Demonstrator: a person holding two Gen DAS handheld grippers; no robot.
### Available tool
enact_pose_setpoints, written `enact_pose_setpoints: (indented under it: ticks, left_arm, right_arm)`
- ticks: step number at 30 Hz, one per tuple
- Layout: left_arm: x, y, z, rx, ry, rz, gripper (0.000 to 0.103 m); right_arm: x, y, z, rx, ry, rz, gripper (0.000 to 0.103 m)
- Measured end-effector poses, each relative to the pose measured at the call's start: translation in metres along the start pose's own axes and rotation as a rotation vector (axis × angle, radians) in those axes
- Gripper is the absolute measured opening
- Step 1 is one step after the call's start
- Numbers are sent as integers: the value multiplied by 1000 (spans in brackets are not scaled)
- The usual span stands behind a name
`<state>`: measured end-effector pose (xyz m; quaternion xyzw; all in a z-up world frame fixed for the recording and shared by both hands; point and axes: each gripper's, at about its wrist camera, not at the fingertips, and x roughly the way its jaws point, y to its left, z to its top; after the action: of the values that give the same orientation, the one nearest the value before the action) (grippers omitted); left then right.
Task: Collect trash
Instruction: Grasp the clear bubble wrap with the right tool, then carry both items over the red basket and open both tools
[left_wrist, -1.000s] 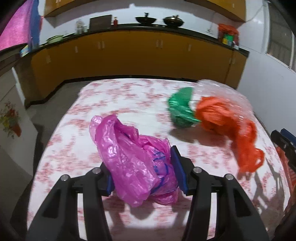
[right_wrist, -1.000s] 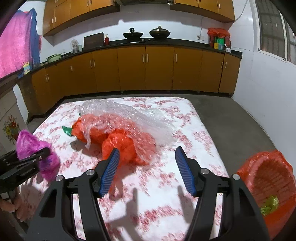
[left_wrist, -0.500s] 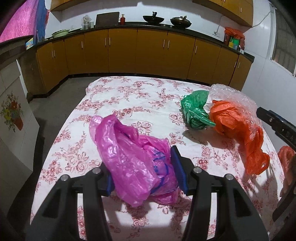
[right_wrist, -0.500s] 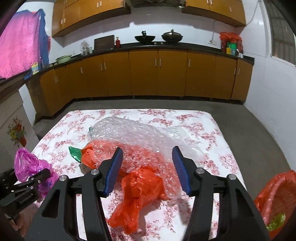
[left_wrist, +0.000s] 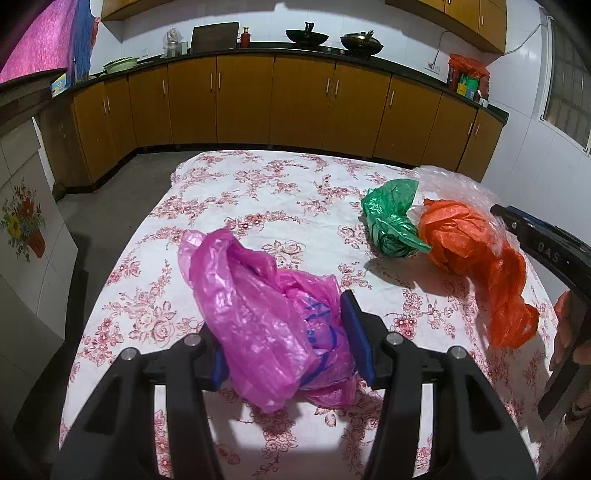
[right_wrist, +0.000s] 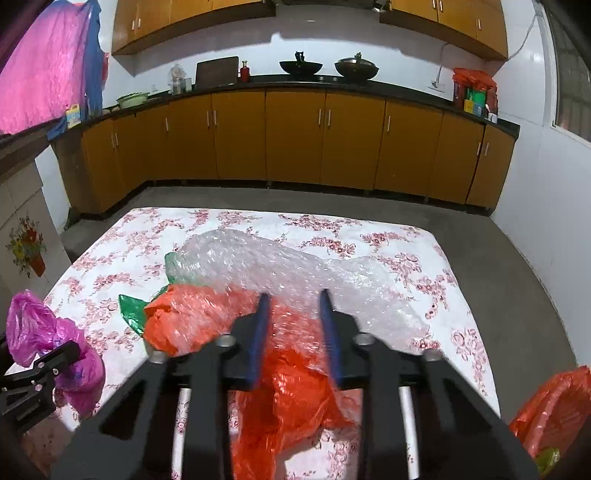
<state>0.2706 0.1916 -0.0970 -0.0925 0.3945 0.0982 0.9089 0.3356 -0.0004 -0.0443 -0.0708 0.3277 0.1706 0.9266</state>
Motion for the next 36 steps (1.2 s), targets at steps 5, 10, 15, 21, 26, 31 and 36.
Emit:
enact_pose_setpoints:
  ticks: [5, 10, 15, 21, 26, 31, 36]
  left_arm:
    - [-1, -2, 0, 11, -7, 5, 52]
    - [-4, -4, -1, 8, -9, -3, 52]
    - [-11, -14, 2, 25, -24, -21, 52]
    - [-28, -37, 8, 52, -53, -64, 52]
    - [-42, -63, 9, 78, -67, -115, 52]
    - [-54, -97, 8, 105, -76, -179, 52]
    - [-63, -134, 5, 138, -77, -250, 52]
  right_arm:
    - [-5, -6, 0, 13, -9, 3, 5]
    - [-22, -20, -3, 43, -35, -3, 4]
    - [-50, -41, -5, 74, -69, -23, 4]
    - [-87, -66, -10, 107, -108, -58, 4]
    - [-118, -87, -18, 131, -128, -100, 4]
    - [-143, -103, -32, 149, -132, -137, 4]
    - [-171, -127, -48, 186, -135, -197, 3]
